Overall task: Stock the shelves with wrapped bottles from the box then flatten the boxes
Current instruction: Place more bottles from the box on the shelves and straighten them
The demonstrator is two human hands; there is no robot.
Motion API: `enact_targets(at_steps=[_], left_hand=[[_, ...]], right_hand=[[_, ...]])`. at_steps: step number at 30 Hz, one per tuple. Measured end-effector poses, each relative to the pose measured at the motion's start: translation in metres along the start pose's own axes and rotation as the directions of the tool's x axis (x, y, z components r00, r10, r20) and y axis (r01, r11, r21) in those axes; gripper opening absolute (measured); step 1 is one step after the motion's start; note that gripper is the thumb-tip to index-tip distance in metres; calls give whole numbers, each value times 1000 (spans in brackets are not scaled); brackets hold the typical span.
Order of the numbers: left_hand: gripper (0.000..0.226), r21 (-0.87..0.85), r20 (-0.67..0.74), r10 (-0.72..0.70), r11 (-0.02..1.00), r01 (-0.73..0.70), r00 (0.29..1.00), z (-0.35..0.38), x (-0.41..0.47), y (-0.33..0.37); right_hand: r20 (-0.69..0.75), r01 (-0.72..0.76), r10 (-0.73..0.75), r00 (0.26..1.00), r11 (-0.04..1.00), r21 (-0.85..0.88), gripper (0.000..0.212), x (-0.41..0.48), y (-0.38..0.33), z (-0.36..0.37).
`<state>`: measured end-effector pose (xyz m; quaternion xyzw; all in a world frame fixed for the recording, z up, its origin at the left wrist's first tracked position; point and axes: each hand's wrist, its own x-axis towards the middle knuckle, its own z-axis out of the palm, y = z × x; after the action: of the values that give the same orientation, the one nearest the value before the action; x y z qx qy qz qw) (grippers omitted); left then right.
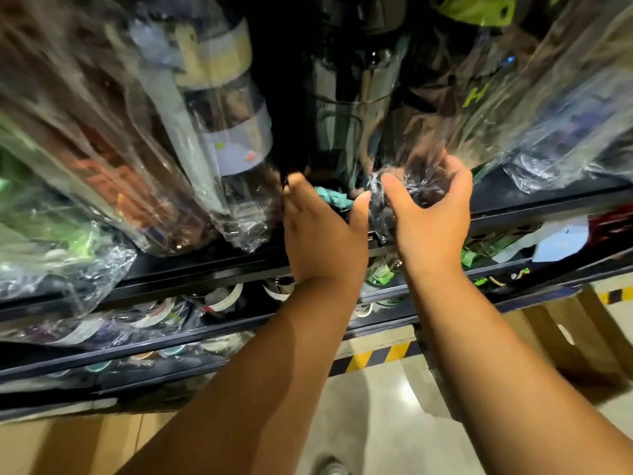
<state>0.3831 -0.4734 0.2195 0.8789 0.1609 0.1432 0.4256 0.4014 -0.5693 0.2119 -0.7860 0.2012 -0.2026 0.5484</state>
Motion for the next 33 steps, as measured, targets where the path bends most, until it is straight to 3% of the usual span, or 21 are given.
enact_targets(at_steps=[7,10,14,18,22,25,28,31,33], left_hand=[[91,-85,107,21,996,-12,994,-10,-14,-4],[91,-162,100,14,987,3,995,-19,-37,-11],[62,-200,3,93,976,-91,996,-32,-69,-15],[37,-286,186,205,947,-147,961,-20,-91,5],[53,-314,264,250,936,-162,931,19,-101,38],[71,-305,229,155,949,-81,961,58,-95,69],[78,-305,98,-3,952,33,995,95,-84,103],[79,-365,-64,-117,927,86,991,120,-79,126],[88,-345,-88,-128,934,91,988,133,-75,133]], right_hand=[[146,-54,54,988,999,-7,71,-4,-8,-24],[137,-80,77,988,997,18,70,-15,-6,-42],[92,-132,131,987,991,11,61,-16,5,-71],[42,-77,78,996,997,-33,58,1,15,-94],[-45,-29,27,999,999,-36,61,30,26,-116],[-42,-32,29,999,998,-56,75,57,37,-139],[9,-14,15,1000,995,-101,88,82,50,-161],[80,30,-20,997,991,-127,95,101,56,-170],[126,43,-26,992,990,-133,98,110,57,-170]])
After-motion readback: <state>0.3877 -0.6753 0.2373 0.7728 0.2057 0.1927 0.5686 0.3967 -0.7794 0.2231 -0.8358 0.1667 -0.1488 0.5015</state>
